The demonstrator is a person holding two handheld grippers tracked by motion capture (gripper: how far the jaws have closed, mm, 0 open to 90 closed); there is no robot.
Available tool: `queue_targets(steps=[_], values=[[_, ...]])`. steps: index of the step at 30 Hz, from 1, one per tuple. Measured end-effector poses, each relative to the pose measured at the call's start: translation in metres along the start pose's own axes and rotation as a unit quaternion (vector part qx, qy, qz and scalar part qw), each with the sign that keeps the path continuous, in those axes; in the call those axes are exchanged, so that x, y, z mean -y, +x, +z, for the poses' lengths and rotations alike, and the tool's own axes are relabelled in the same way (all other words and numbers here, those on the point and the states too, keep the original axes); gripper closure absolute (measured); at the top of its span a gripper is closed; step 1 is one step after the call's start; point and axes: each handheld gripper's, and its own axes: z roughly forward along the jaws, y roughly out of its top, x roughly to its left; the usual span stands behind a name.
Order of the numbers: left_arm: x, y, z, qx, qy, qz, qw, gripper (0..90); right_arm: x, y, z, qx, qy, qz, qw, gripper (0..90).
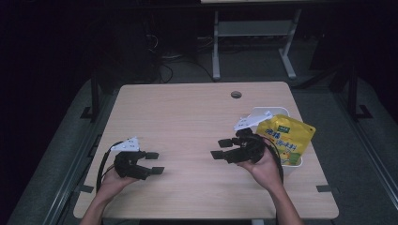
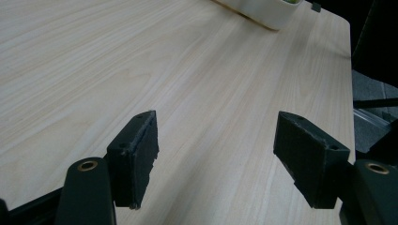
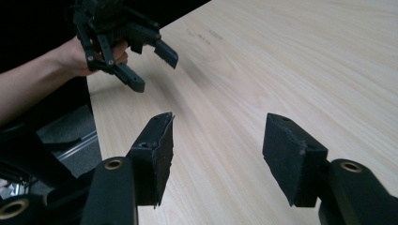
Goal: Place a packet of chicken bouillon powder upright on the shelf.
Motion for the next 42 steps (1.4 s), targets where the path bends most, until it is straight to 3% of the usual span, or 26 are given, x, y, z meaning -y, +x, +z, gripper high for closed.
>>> queue_targets(steps=[8,24,37,42], values=[[0.000,0.000,0.000,0.002,0.001,0.000,1.0000,30.3,0.005,0.009,0.027,-0.019,0.021,-0.007,0.9996,41.3],[0.000,-0.002,0.003,-0.001,0.011,0.007,0.9999,28.4,0.015,0.019,0.065,-0.041,0.062,-0.019,0.9970,39.3],[0.000,-0.002,0.004,0.001,0.014,0.005,0.9999,27.9,0.027,0.024,0.088,-0.047,0.081,-0.012,0.9956,39.5],[0.001,-0.003,0.005,-0.001,0.019,0.006,0.9998,27.6,0.039,0.026,0.093,-0.037,0.080,-0.013,0.9960,39.8]])
